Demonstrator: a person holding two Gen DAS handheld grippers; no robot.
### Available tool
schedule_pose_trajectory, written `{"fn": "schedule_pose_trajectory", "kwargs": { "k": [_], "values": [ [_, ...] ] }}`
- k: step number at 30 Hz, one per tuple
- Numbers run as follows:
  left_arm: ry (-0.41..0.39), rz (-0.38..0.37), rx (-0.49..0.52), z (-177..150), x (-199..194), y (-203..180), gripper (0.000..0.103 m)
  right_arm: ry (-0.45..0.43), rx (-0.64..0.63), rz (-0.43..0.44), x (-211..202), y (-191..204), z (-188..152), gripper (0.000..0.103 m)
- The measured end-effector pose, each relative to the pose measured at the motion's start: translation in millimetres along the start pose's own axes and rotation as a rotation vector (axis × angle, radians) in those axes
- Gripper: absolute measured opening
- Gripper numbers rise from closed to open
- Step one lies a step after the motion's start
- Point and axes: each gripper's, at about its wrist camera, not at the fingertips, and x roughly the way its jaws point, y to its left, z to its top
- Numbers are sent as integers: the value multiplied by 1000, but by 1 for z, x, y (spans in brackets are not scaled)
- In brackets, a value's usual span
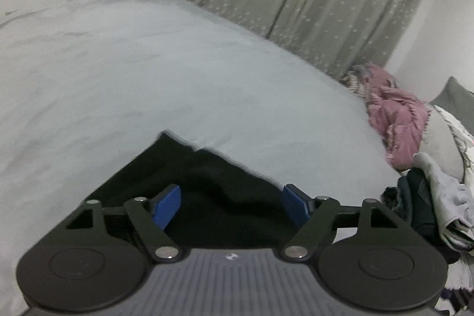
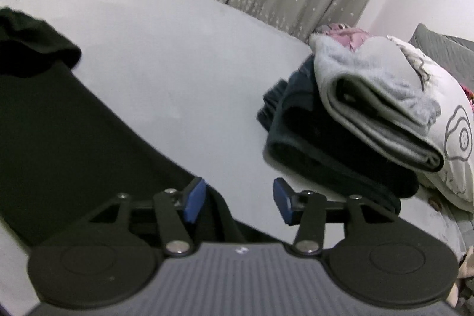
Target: Fold clothes
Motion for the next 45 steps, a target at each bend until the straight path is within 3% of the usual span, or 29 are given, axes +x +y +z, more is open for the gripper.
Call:
{"fn": "schedule_pose_trajectory", "kwargs": {
  "k": [3,6,9,11,12,18,21,25,29,33,36,40,45],
  "values": [
    [17,45,-58,-9,-11,24,77,-32,25,72,-10,10,15,48],
    [8,19,-115,-16,-17,43,73,-51,70,182,-19,27,35,43],
    [-30,46,-143,-17,-17,56,61,-85,90,299,-27,55,56,40],
    [-40,49,-123,-15,-11,56,44,-112,84,368,-31,78,71,37],
    [-40,45,-109,-12,-8,55,42,-124,81,396,-33,90,77,36],
    [-89,-39,-14,-7,10,55,40,-169,107,509,-30,144,112,33],
    [-84,-13,0,-6,24,60,40,-163,112,539,-23,165,122,32],
    [-78,69,73,-7,32,47,42,-97,86,486,-2,168,112,32],
    [-89,104,106,-10,31,36,47,2,129,433,23,144,90,31],
    [-106,126,129,-12,17,17,55,16,158,377,13,114,75,32],
    [-123,95,187,-19,3,-4,59,11,207,348,-8,75,58,39],
    [-88,30,262,-34,-4,-35,62,28,221,239,-32,24,27,48],
    [-10,-61,387,-68,-6,-85,63,87,242,138,-58,-33,-23,50]
  ]
}}
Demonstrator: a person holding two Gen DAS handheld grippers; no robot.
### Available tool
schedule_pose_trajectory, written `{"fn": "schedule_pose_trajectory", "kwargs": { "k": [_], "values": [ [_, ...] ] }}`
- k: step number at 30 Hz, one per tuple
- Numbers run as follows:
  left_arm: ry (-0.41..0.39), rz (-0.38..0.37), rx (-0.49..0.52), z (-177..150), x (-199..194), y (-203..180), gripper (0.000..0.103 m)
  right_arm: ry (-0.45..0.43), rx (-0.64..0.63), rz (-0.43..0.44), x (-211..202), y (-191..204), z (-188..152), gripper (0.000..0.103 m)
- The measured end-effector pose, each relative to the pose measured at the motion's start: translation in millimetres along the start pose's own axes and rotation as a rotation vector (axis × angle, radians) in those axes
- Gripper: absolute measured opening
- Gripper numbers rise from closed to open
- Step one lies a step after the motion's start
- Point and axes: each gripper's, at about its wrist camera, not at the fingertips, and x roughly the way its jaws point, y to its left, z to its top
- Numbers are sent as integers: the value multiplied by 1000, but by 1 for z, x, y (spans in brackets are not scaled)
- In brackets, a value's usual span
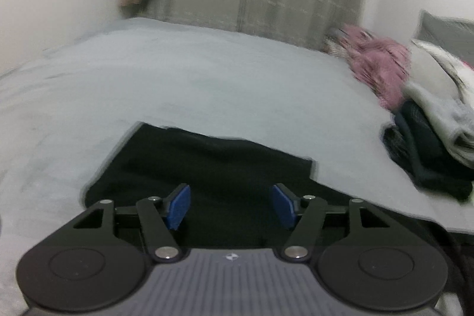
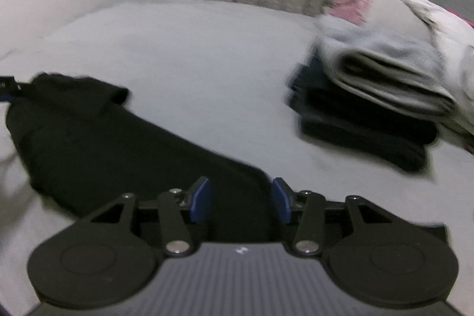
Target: Fold clothes
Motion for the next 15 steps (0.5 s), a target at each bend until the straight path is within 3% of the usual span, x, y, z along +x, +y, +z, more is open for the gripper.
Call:
{"fn": "schedule_pose_trajectory", "kwargs": {
  "k": [9,15],
  "values": [
    [97,-203,109,-42,-6,-93,63,37,-47,-15,-34,-44,-60,56],
    [142,-280,137,-69,-2,-138,63,94,-129,63,-56,-50,-95,56]
  ]
}}
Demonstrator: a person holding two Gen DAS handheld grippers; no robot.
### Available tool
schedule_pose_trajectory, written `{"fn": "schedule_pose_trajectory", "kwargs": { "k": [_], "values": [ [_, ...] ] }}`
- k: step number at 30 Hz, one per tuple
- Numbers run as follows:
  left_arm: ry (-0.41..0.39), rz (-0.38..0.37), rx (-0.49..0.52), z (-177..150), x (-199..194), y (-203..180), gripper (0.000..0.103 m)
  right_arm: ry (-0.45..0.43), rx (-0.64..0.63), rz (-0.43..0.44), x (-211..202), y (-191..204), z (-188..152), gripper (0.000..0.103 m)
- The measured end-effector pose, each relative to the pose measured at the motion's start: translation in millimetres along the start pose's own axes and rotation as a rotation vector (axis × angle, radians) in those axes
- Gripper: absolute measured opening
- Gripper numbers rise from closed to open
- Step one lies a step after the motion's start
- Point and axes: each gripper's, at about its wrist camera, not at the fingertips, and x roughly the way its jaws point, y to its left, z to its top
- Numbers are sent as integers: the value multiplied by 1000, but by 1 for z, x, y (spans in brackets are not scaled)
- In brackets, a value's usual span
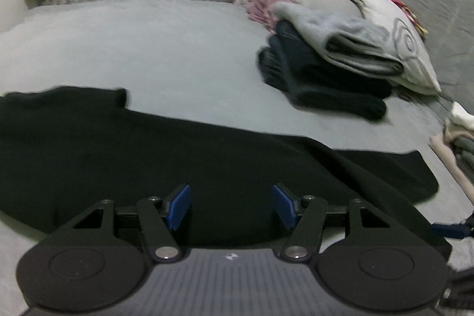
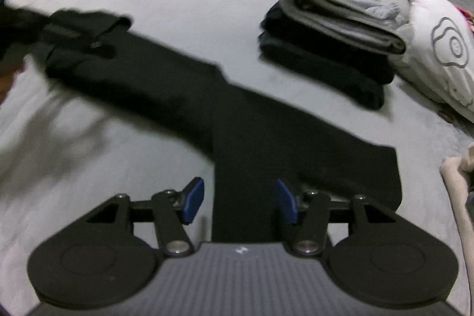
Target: Fold clothes
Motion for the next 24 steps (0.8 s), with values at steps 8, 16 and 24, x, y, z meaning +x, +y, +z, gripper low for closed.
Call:
{"fn": "schedule_pose_trajectory", "kwargs": {
  "k": [8,16,24],
  "values": [
    [44,-137,48,4,13,-50,63,104,-64,36,10,-1,-31,56],
    [123,-280,-58,25,47,-70,62,69,-25,-14,0,-31,-20,5],
    [103,-307,-75,40,54,-76,62,-64,90,-223,-2,-102,25,5]
  ]
}}
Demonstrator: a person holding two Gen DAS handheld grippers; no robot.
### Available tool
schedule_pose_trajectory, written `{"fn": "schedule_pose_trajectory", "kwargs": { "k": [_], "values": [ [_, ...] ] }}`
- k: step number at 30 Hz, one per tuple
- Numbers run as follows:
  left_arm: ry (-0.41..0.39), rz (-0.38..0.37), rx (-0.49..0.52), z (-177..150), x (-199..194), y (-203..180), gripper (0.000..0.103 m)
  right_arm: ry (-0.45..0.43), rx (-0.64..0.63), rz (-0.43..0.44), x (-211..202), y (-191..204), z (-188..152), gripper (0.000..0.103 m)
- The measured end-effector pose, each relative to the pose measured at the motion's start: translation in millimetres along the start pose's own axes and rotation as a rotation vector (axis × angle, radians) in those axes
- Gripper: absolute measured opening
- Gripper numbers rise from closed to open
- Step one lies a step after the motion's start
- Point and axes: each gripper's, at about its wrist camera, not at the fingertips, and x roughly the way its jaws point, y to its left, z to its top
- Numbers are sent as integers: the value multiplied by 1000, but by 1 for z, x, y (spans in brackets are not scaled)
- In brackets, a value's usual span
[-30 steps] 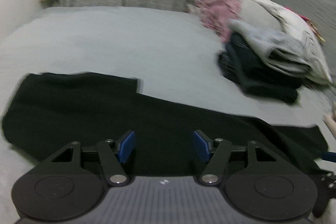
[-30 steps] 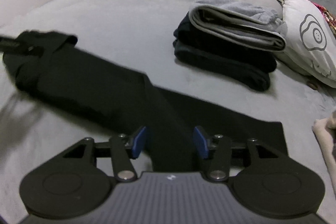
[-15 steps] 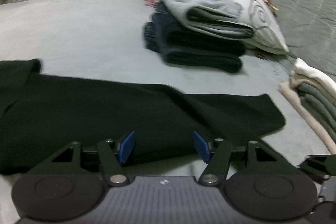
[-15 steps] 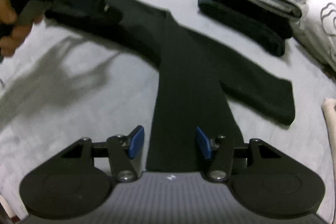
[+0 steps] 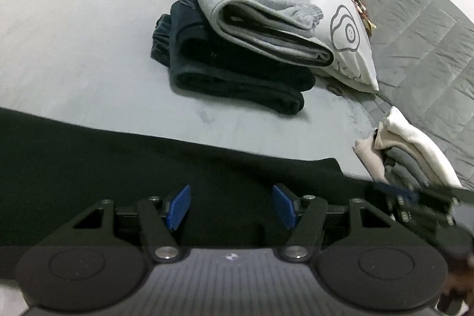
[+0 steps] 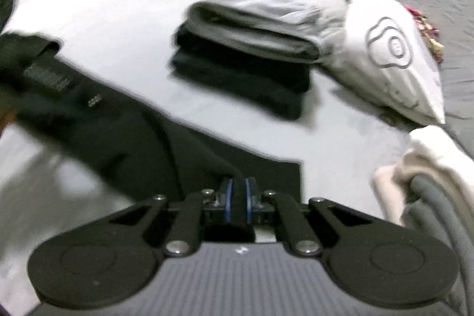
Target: Fold clothes
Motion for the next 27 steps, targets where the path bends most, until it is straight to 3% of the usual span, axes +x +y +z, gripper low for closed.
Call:
{"fn": "schedule_pose_trajectory", "kwargs": {
  "k": [14,15,18,21,25,27],
  "values": [
    [49,24,87,-5,20,-1,62,87,73,-45,96,-34,28,6],
    [50,25,101,-7,19,-2,62,76,82,-66,103,-36,27,8],
    [45,29,145,-12,15,-4,62,82,159,-116,113,-58,25,28],
    [42,44,183,-15,9,-7,62,58,260,-111,102,-86,21,34],
    [39,31,245,-24,0,-13,62,50,354,-64,77,-115,9,50],
    [39,45,278,-30,-2,-16,62,61,374,-14,74,-117,1,51]
  ]
}}
